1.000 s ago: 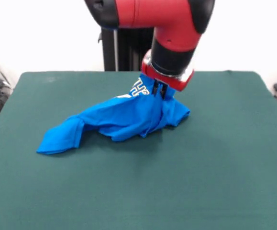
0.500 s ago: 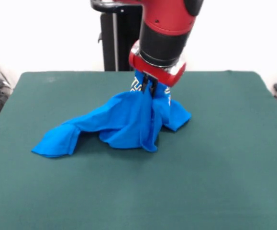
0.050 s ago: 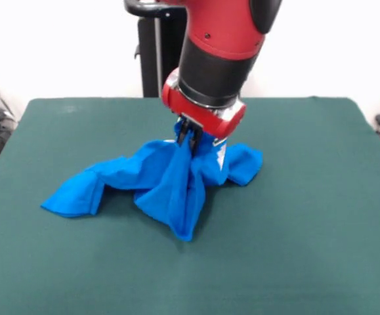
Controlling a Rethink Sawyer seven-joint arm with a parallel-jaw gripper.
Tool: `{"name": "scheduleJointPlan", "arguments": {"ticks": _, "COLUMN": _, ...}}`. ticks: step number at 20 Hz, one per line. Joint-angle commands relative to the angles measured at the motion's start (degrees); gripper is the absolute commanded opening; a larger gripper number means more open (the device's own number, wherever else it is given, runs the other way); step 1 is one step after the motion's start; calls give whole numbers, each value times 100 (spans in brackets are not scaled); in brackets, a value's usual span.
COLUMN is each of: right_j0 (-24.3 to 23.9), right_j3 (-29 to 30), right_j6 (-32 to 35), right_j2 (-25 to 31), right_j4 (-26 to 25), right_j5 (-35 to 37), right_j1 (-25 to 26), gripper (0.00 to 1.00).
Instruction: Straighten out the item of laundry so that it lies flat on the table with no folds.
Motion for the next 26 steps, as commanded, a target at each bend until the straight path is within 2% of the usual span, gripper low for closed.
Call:
{"name": "scheduleJointPlan", "arguments": {"ticks": 1, "right_j0": 268, "right_j3": -848, "right_j6": 515, "right_j2": -188, "right_j4": -406, "right_j5": -135, "right_j1": 664, "gripper": 0}}
{"name": "scheduleJointPlan", "arguments": {"ticks": 4, "right_j0": 265, "right_j3": -1298, "right_j6": 432, "right_j2": -161, "right_j4": -281, "right_j5": -41, "right_j1": 962, "gripper": 0}}
{"name": "scheduleJointPlan", "arguments": {"ticks": 9, "right_j0": 354, "right_j3": -2021, "right_j6": 382, "right_j2": -134, "right_j4": -83, "right_j5": 527, "right_j1": 1209, "gripper": 0}}
{"name": "scheduleJointPlan", "arguments": {"ticks": 14, "right_j0": 365, "right_j3": -2468, "right_j6": 690, "right_j2": -82, "right_j4": 107, "right_j5": 215, "right_j1": 1647, "gripper": 0}}
{"name": "scheduleJointPlan", "arguments": {"ticks": 18, "right_j0": 418, "right_j3": -2607, "right_j6": 628, "right_j2": -54, "right_j4": 135, "right_j5": -84, "right_j1": 1787, "gripper": 0}}
{"name": "scheduleJointPlan", "arguments": {"ticks": 20, "right_j0": 455, "right_j3": -2665, "right_j6": 825, "right_j2": -96, "right_j4": 194, "right_j5": -105, "right_j1": 1835, "gripper": 0}}
{"name": "scheduleJointPlan", "arguments": {"ticks": 21, "right_j0": 473, "right_j3": -2694, "right_j6": 923, "right_j2": -118, "right_j4": 223, "right_j5": -115, "right_j1": 1859, "gripper": 100}}
{"name": "scheduleJointPlan", "arguments": {"ticks": 23, "right_j0": 499, "right_j3": -2767, "right_j6": 1174, "right_j2": -163, "right_j4": 398, "right_j5": 178, "right_j1": 1788, "gripper": 100}}
{"name": "scheduleJointPlan", "arguments": {"ticks": 26, "right_j0": 399, "right_j3": -2817, "right_j6": 929, "right_j2": -75, "right_j4": 759, "right_j5": 809, "right_j1": 1554, "gripper": 100}}
